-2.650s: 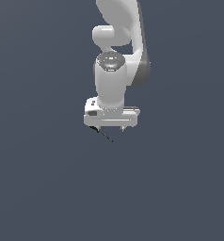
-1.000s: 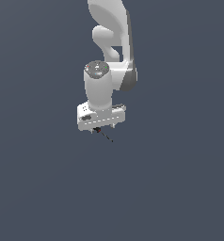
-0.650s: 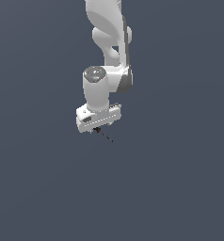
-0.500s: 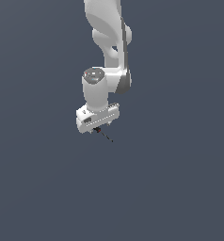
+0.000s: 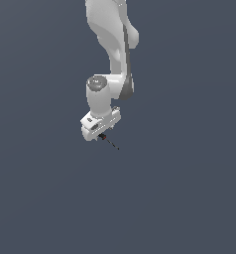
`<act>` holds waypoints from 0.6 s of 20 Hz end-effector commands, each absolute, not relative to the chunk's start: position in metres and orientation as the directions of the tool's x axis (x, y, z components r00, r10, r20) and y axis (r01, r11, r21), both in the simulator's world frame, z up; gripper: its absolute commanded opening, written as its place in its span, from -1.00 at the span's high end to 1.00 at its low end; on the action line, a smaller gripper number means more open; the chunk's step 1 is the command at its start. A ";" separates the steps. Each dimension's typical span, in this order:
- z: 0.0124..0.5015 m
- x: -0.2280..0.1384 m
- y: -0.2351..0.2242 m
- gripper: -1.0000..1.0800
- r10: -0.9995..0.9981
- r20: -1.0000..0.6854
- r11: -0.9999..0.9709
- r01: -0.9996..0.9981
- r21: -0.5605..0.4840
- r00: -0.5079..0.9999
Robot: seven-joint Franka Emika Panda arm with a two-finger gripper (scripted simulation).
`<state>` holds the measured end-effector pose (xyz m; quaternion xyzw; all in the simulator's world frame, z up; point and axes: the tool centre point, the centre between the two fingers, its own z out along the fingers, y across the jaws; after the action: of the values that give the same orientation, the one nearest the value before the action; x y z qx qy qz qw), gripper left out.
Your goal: Pick up the object and move it to a goal position.
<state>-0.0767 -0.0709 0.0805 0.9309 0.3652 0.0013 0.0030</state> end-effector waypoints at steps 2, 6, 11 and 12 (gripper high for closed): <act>0.074 -0.085 -0.073 -0.92 0.723 0.000 -0.690 0.723 0.004 0.690; 0.068 -0.091 -0.075 -0.92 0.754 0.000 -0.656 0.754 0.002 0.656; 0.065 -0.095 -0.075 -0.92 0.773 0.000 -0.634 0.773 0.000 0.634; 0.065 -0.095 -0.075 -0.92 0.774 0.000 -0.633 0.774 0.000 0.633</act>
<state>-0.0946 -0.0755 0.0654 0.9050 0.4255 -0.0001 0.0001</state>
